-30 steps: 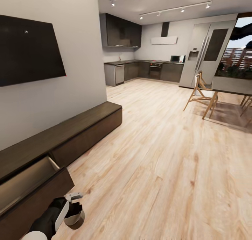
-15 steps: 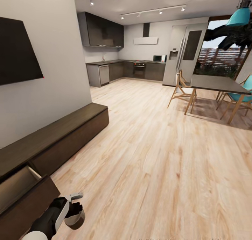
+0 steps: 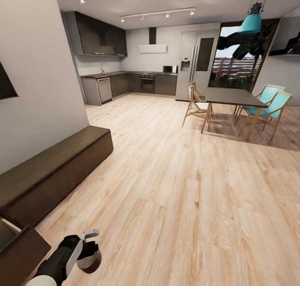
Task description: Place each of the two pumpkins and all three candles from the living room inside a cabinet in the living room (use any cabinet), then make sure every cabinet is closed, and position the cauldron so it is next to a table in the living room.
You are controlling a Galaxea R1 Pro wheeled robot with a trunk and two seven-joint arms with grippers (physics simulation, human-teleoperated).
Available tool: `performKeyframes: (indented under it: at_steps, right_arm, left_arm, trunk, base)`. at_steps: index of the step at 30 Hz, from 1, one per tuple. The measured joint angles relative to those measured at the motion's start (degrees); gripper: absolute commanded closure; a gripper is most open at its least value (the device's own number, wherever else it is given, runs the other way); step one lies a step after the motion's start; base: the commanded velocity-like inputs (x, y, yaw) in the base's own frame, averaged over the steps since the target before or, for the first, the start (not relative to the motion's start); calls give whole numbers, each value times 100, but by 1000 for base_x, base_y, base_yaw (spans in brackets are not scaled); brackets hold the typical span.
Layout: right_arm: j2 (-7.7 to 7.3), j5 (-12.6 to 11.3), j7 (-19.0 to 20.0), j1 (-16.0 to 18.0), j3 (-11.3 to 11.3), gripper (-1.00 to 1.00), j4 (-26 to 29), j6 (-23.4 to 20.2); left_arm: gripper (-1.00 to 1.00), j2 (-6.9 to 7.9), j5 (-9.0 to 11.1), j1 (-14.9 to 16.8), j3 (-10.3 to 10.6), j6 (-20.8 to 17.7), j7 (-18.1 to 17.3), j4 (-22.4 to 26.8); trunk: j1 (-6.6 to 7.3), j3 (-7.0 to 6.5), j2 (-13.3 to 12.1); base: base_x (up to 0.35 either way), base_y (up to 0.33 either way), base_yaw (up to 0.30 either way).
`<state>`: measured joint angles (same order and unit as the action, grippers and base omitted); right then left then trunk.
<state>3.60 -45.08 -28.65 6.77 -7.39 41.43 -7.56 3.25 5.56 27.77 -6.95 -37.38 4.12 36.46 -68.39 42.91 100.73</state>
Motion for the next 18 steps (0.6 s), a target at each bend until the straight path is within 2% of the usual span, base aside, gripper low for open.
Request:
performKeyframes:
  at_steps: [12,18]
  right_arm:
    - [7,44,0,0,0,-100,2,9]
    - [3,2,0,0,-1,-100,0,9]
  left_arm:
    - [100,11,-2,0,1,83,-4,0]
    - [100,7,2,0,0,162,-8,-57]
  trunk:
    - [0,6,0]
    - [0,6,0]
  base:
    - [318,0,-36]
    - [330,0,-213]
